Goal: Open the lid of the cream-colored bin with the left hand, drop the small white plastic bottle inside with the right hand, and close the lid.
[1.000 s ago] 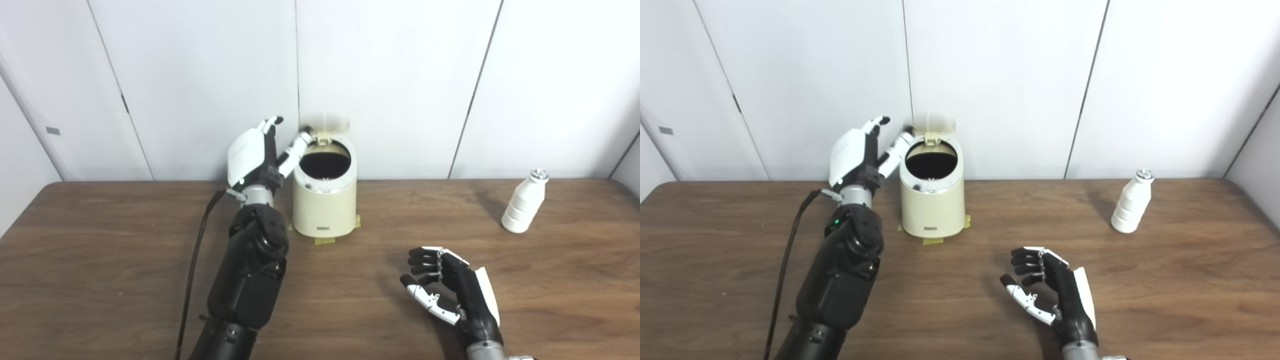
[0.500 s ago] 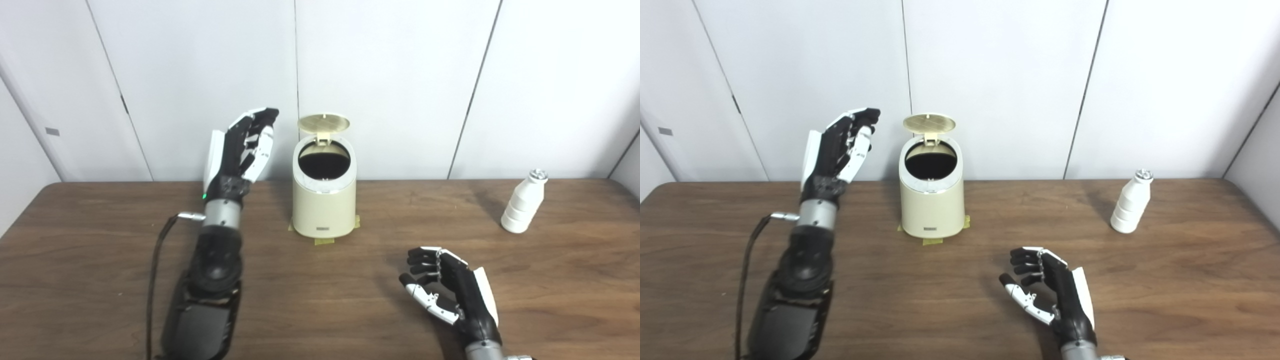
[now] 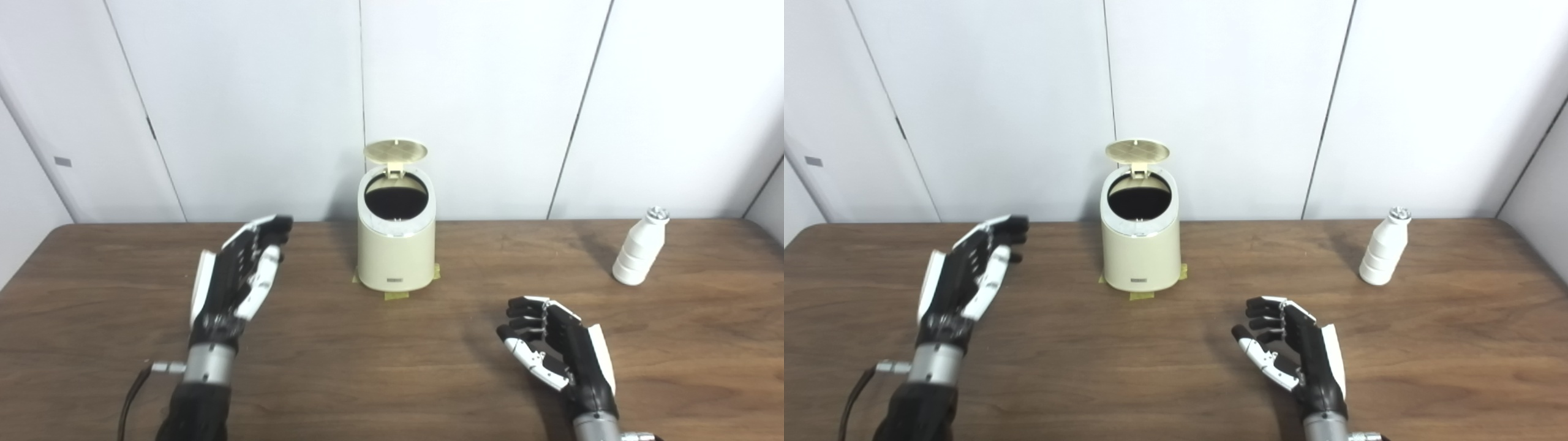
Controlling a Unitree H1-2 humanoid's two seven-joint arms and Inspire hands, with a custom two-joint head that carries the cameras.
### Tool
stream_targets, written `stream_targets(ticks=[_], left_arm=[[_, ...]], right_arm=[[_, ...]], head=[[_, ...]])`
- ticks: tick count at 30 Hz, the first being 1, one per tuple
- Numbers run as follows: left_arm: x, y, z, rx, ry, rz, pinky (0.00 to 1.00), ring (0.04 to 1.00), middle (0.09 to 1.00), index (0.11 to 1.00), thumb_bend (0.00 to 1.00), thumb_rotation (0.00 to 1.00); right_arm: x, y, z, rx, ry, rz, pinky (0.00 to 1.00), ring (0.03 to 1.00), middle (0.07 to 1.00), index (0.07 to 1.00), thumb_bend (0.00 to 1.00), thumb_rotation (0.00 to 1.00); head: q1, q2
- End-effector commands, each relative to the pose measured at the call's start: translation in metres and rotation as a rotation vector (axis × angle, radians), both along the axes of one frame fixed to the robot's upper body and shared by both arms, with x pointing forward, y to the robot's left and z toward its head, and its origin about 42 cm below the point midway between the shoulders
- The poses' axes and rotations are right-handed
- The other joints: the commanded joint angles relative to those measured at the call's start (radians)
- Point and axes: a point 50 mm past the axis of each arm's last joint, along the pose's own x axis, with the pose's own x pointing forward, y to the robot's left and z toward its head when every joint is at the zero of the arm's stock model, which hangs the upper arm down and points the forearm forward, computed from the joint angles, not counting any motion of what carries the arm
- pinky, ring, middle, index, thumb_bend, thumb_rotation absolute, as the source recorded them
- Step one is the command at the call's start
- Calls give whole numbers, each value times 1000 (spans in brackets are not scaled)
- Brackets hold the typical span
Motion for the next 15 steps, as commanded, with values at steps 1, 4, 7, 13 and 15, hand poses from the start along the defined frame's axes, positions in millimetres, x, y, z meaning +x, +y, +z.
stream_targets(ticks=[1,4,7,13,15], left_arm=[[-7,1,8,-8,-81,8,638,730,736,723,158,648],[-18,4,-4,-16,-67,27,625,706,718,707,177,630],[-27,5,-14,-40,-51,37,632,710,720,708,194,631],[-31,5,-22,-36,-43,45,629,711,724,712,197,665],[-31,4,-24,-43,-38,45,632,713,725,712,206,665]], right_arm=[[8,0,24,10,-129,6,486,590,612,602,306,247],[8,-2,32,26,-159,-9,489,589,613,599,279,232],[7,-7,41,21,-206,-62,472,558,590,584,271,232],[10,-26,50,54,-247,-190,407,464,501,501,273,166],[9,-35,54,45,-248,-232,402,450,483,485,294,126]], head=[[-1,-1],[-5,-3],[-12,-6],[-47,-8],[-53,-9]])
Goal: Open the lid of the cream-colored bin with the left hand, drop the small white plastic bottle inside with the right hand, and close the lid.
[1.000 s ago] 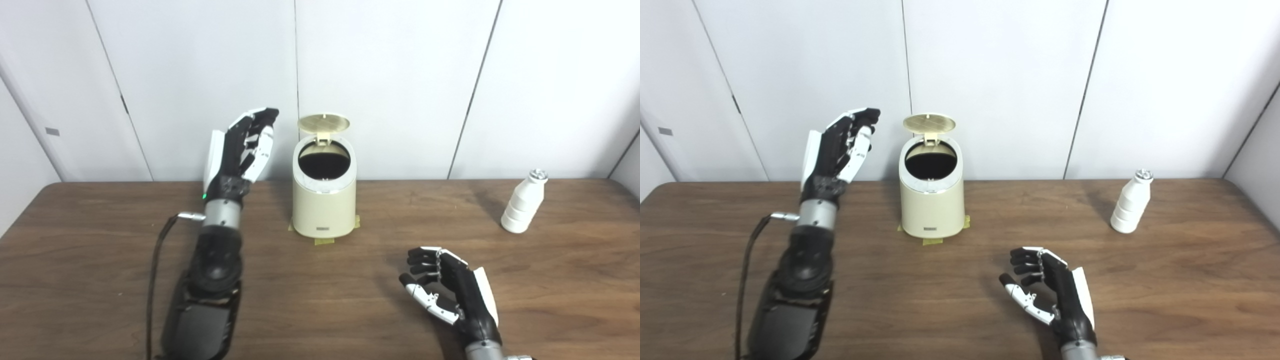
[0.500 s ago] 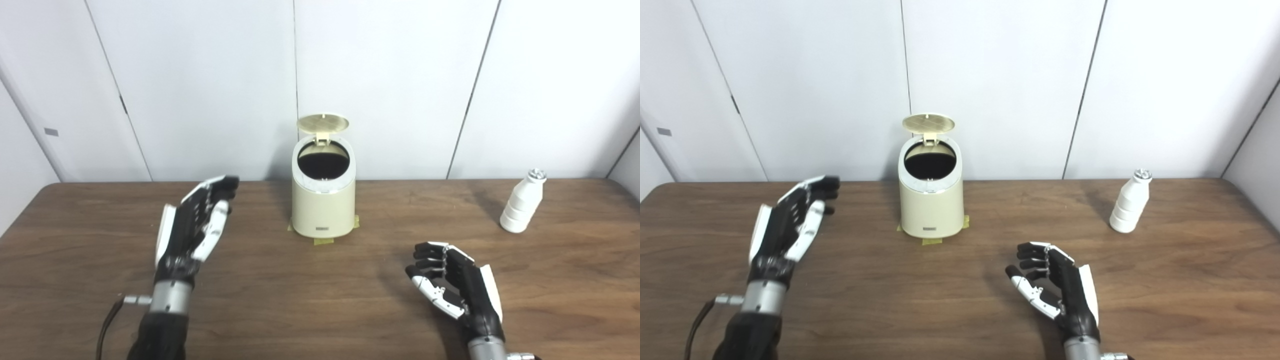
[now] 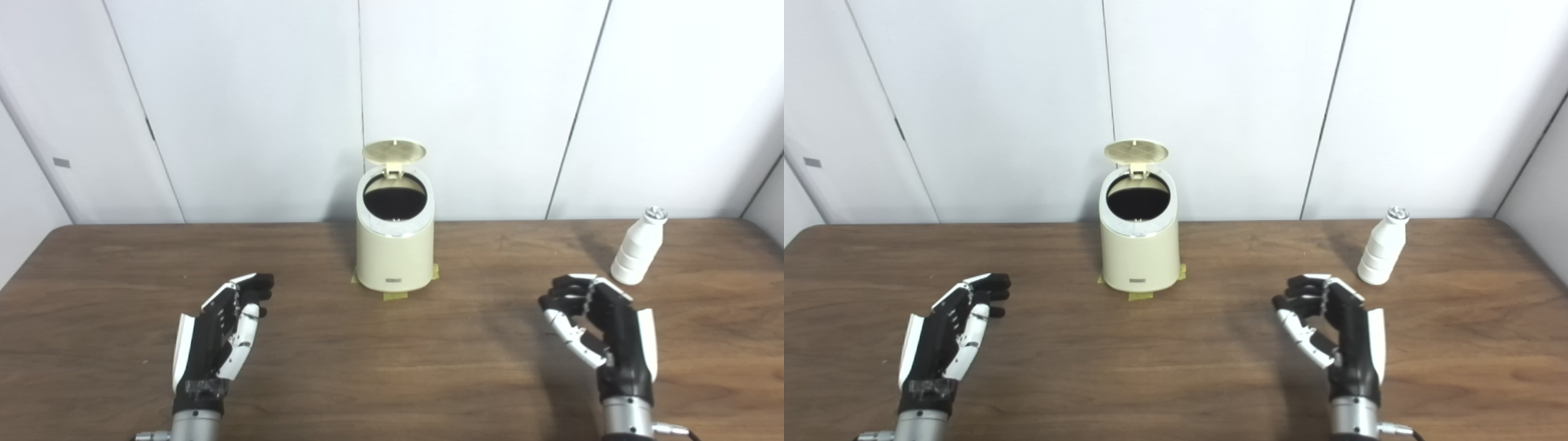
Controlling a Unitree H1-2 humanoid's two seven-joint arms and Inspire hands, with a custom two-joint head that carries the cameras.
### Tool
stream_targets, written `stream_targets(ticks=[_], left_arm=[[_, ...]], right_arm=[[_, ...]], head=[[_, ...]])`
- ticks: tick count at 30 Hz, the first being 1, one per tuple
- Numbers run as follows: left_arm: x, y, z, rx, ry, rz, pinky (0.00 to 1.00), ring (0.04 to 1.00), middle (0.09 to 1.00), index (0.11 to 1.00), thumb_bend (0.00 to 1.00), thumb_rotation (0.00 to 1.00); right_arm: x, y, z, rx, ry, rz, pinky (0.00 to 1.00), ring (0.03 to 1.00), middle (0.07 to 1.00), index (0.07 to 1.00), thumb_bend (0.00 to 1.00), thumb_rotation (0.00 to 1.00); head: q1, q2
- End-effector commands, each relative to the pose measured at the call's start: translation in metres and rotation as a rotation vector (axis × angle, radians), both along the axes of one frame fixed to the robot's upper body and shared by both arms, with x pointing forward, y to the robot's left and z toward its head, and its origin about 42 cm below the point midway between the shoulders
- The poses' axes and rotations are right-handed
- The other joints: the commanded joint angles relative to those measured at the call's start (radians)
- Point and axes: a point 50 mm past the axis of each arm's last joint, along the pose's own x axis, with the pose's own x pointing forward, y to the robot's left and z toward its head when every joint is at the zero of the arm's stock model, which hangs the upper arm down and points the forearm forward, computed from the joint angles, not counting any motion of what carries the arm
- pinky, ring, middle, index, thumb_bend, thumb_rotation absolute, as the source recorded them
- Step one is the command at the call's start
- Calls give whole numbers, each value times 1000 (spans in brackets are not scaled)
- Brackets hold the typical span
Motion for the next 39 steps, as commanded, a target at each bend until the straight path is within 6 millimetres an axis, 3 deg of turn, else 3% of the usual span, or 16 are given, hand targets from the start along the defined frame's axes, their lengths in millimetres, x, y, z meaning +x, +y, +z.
stream_targets(ticks=[1,3,5,9,11,13,21,23,24,27,32,35,39], left_arm=[[4,-2,8,-5,-65,0,635,715,726,711,210,664],[4,-3,6,-14,-61,0,630,713,724,707,201,661],[4,-5,3,-35,-56,-6,630,713,724,705,209,665],[2,-7,1,-41,-52,-12,631,712,722,706,239,727],[2,-6,0,-26,-57,-9,626,706,717,704,243,752],[1,-4,-1,-25,-55,-6,625,704,714,702,248,761],[2,5,-2,-20,-51,3,641,712,716,704,262,699],[2,6,-2,-19,-53,2,641,708,712,702,260,676],[2,6,-2,-15,-55,3,637,703,709,700,252,655],[2,8,-1,-2,-54,5,638,707,711,702,248,628],[5,14,-1,-1,-48,8,632,707,714,706,242,578],[6,18,-2,-1,-42,5,638,712,717,709,235,562],[6,24,-3,0,-40,6,648,719,722,713,241,582]], right_arm=[[3,-12,27,-53,-91,-55,401,447,479,481,304,122],[1,-24,31,-109,-97,-99,410,454,485,480,340,123],[1,-41,30,-98,-102,-141,405,442,477,482,462,134],[3,-70,19,-70,-125,-222,387,441,498,483,502,137],[3,-73,22,-36,-169,-259,326,392,484,483,519,28],[2,-74,22,-43,-181,-309,306,376,475,487,522,7],[9,-74,17,-48,-195,-439,441,540,499,486,523,0],[11,-72,18,-38,-180,-431,511,639,729,714,604,24],[12,-71,19,-33,-174,-424,606,739,835,822,617,51],[17,-71,23,-33,-143,-395,849,931,965,968,656,170],[33,-75,35,-132,-42,-351,890,954,968,999,758,318],[45,-79,37,-130,-37,-288,904,964,965,995,787,308],[59,-79,39,-110,-8,-267,827,914,939,951,845,308]], head=[[-6,-1],[-13,-3],[-25,1],[-34,1],[-61,3],[-70,4],[-126,1],[-145,1],[-150,0],[-168,-3],[-210,-7],[-239,-11],[-261,-13]])
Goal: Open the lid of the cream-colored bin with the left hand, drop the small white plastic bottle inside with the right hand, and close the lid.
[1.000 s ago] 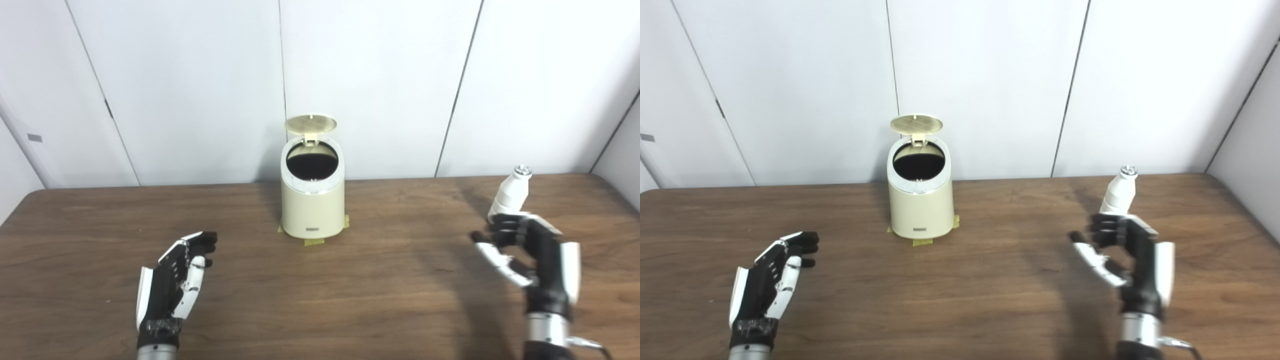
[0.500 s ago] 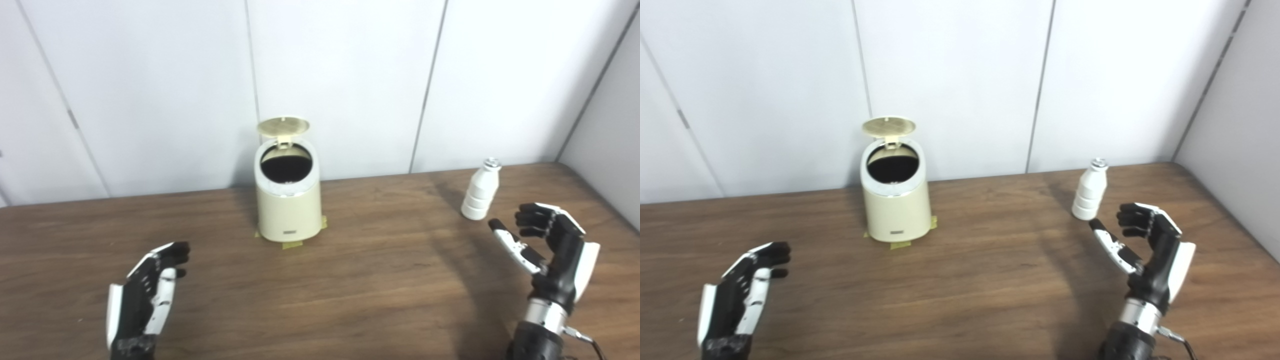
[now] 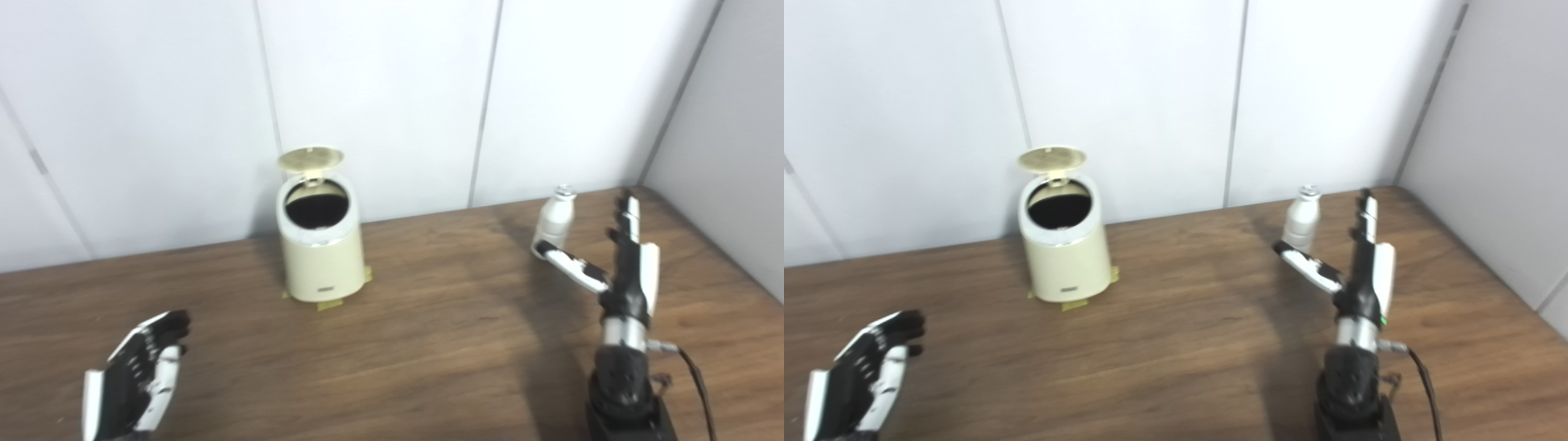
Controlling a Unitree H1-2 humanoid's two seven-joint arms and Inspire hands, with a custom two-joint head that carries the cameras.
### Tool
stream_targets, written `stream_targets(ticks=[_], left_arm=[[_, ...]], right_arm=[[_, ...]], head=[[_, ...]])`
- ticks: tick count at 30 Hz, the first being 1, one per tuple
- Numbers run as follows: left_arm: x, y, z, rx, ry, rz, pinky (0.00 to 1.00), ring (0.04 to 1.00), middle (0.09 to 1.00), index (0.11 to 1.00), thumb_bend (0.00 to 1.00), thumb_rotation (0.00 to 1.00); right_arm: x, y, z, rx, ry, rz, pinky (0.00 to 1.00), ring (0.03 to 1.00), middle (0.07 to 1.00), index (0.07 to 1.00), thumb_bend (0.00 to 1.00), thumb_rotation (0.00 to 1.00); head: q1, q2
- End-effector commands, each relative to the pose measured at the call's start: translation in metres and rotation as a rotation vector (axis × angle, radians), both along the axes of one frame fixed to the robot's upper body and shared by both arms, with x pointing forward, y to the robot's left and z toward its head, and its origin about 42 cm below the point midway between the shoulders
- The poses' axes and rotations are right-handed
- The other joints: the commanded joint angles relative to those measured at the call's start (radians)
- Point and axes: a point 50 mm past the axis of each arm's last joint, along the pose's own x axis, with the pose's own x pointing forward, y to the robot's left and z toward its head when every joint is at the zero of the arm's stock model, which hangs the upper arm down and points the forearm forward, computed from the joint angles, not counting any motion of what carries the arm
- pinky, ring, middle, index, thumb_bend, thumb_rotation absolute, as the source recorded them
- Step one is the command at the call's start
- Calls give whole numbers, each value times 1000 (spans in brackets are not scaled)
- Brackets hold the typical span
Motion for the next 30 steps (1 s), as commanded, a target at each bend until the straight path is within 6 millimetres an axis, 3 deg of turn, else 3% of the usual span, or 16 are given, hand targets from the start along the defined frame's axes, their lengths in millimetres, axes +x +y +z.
stream_targets(ticks=[1,7,16,21,25,30], left_arm=[[7,5,8,20,-55,-6,642,717,720,712,239,588],[8,9,10,3,-47,0,632,710,714,708,244,577],[13,18,8,-25,-37,-8,660,723,719,708,275,572],[14,26,9,-17,-36,-2,660,727,724,713,254,556],[16,31,6,-6,-52,-4,633,717,719,711,268,549],[17,33,6,-4,-55,-5,616,708,713,704,300,587]], right_arm=[[13,1,16,-7,-35,25,823,911,935,946,850,318],[29,0,14,0,31,14,769,879,921,930,869,349],[45,6,12,55,81,-3,624,816,904,914,851,314],[53,8,11,44,89,-27,747,864,917,908,841,293],[54,8,10,45,69,-43,755,882,932,926,827,265],[52,8,10,26,68,-53,738,866,922,932,882,346]], head=[[-8,0],[-31,-1],[-107,-18],[-133,-21],[-141,-25],[-148,-27]])
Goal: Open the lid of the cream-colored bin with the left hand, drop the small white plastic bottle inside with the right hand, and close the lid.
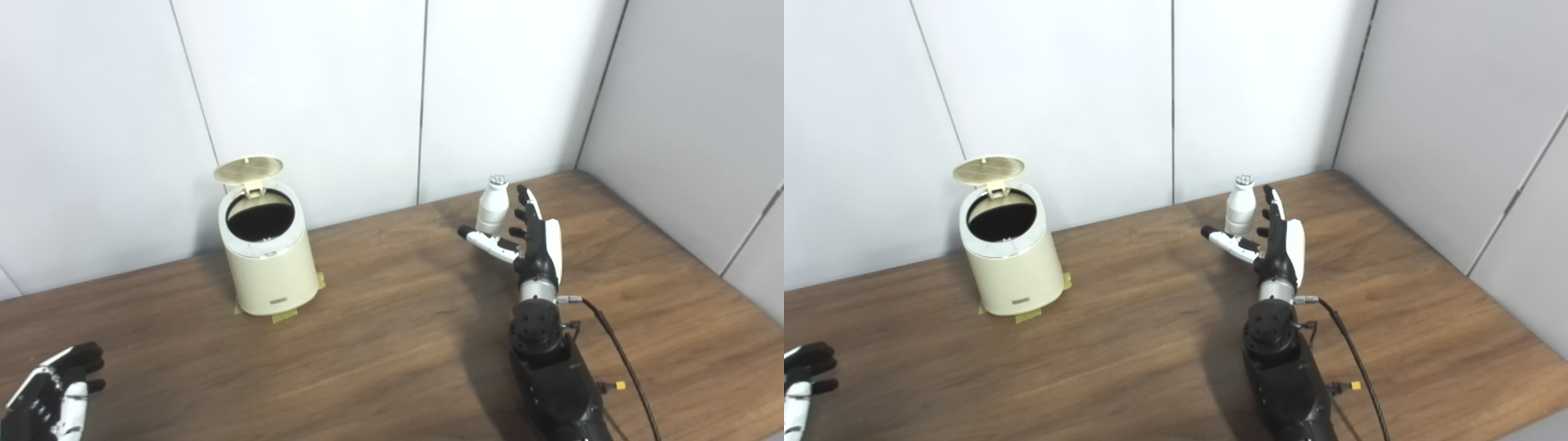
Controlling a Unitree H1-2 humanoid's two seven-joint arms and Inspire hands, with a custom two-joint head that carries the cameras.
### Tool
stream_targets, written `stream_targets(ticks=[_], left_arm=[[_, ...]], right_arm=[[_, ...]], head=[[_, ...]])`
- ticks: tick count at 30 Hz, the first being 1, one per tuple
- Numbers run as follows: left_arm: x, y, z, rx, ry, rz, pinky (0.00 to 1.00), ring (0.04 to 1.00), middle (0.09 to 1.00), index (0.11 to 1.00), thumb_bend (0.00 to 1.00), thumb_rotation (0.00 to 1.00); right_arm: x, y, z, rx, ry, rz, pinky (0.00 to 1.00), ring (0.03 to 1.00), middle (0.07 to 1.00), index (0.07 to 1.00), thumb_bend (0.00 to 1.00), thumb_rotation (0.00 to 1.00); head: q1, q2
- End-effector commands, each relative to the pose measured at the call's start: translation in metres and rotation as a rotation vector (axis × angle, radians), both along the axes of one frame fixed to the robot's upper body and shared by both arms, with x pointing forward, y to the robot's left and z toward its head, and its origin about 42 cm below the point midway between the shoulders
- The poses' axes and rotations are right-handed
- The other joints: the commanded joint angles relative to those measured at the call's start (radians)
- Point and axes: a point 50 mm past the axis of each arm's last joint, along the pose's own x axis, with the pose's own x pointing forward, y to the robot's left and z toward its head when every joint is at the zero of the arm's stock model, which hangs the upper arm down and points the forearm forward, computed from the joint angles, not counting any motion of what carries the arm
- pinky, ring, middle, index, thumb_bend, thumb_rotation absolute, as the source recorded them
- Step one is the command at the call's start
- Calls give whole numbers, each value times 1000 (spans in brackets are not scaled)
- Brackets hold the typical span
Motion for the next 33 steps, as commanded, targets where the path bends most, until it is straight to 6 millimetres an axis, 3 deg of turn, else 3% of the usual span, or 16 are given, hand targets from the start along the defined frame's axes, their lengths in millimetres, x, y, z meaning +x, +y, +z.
stream_targets(ticks=[1,8,16,28,33], left_arm=[[5,5,6,24,-43,-3,615,707,712,703,303,591],[3,7,7,29,-28,-7,606,703,710,700,326,621],[4,8,8,33,-30,-11,598,699,707,698,362,633],[2,11,10,40,-42,-12,589,689,698,689,365,636],[0,12,9,39,-39,-10,588,689,700,690,377,641]], right_arm=[[10,-1,27,-46,-108,8,743,871,923,934,892,355],[12,-4,29,-23,-111,-13,696,849,931,926,884,293],[16,-9,25,-64,-85,-29,620,775,874,904,884,285],[28,-23,22,-103,-40,-12,712,861,926,931,905,301],[32,-24,23,-112,-35,1,691,847,920,934,916,308]], head=[[-3,-1],[-8,0],[-12,-2],[-15,-3],[-15,-3]])
